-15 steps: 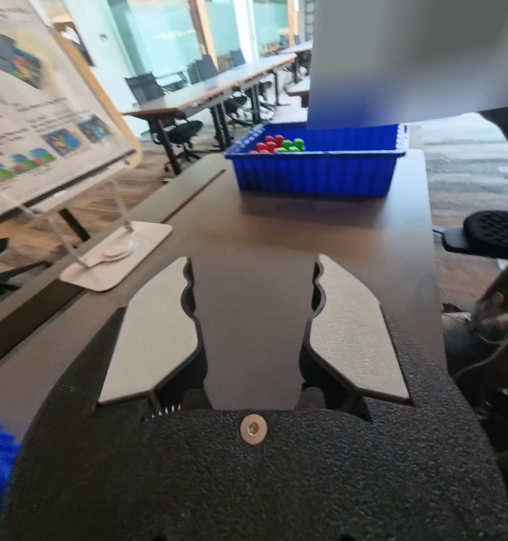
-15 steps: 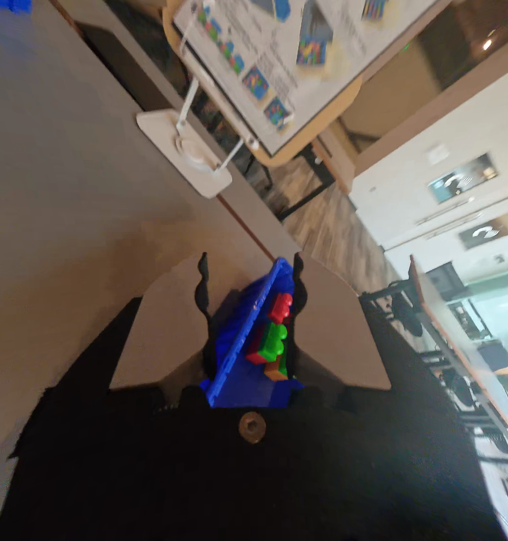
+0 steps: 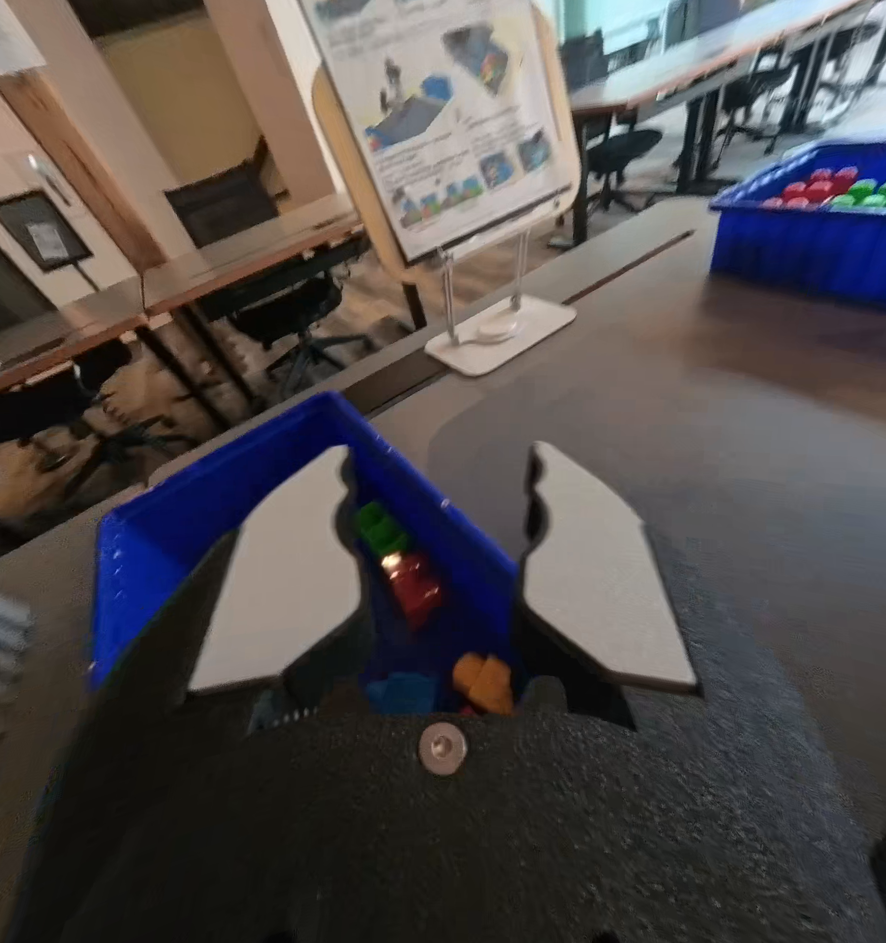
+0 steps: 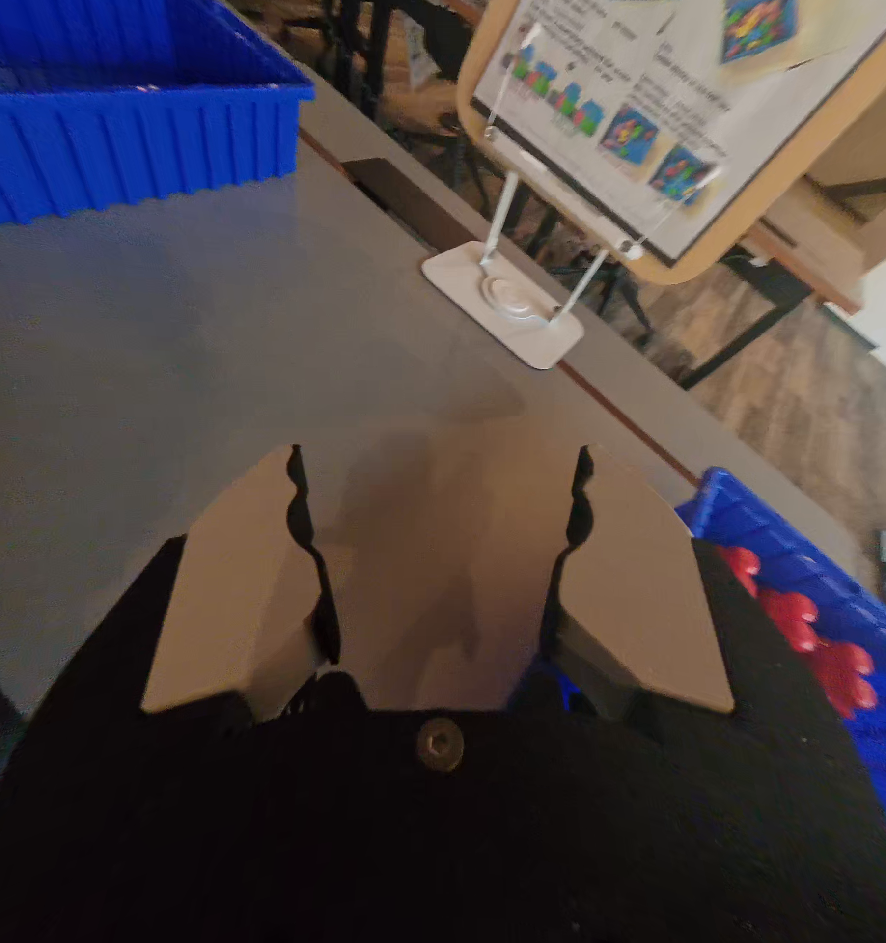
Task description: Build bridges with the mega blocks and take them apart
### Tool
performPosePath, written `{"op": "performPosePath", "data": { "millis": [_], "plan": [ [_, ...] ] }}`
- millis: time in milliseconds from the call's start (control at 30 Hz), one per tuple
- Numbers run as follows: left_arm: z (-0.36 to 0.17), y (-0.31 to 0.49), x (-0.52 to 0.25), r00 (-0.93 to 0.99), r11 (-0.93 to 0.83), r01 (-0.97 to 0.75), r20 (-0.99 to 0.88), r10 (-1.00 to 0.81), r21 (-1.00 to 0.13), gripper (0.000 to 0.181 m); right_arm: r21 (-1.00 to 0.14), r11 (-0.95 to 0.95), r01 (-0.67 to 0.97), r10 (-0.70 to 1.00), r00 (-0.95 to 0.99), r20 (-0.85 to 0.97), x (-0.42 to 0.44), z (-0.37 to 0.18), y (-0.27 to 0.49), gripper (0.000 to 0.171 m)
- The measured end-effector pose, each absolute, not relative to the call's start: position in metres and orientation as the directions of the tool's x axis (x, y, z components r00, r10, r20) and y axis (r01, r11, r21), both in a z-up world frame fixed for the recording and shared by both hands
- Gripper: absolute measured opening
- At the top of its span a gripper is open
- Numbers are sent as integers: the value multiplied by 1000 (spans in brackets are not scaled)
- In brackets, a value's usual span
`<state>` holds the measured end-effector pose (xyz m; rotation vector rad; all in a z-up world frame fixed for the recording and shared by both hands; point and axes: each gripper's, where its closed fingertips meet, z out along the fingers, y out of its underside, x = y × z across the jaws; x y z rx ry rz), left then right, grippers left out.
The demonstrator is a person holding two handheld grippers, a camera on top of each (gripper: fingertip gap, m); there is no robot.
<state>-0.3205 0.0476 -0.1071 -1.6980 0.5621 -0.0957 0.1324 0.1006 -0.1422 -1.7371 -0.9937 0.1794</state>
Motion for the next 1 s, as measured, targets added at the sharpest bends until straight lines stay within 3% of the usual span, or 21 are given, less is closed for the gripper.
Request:
{"op": "performPosePath", "data": {
  "millis": [67,167,367,467,600,700,1000],
  "plan": [
    [-109,44,-341,894,-167,-285,-199,-402,-944,42,-857,-81,508,716,628,305,126,-149,98,97],
    [-130,46,-375,954,-374,-191,-83,-287,-908,41,-868,-89,489,721,633,283,126,-153,99,96],
    [-201,39,-408,994,-731,-103,-40,-104,-675,21,-872,-96,479,732,628,264,130,-166,96,94],
    [-225,36,-410,974,-821,-224,-91,-208,-526,20,-878,-94,470,739,623,255,135,-167,95,90],
    [-249,27,-427,922,-876,-387,-117,-368,-289,25,-893,-96,439,733,638,235,145,-165,96,87],
    [-257,23,-439,888,-868,-460,-105,-447,-188,26,-897,-94,431,729,644,232,150,-164,96,85],
    [-289,27,-448,819,-804,-570,-50,-571,-168,38,-891,-101,443,719,652,242,152,-165,98,83]
  ]
}}
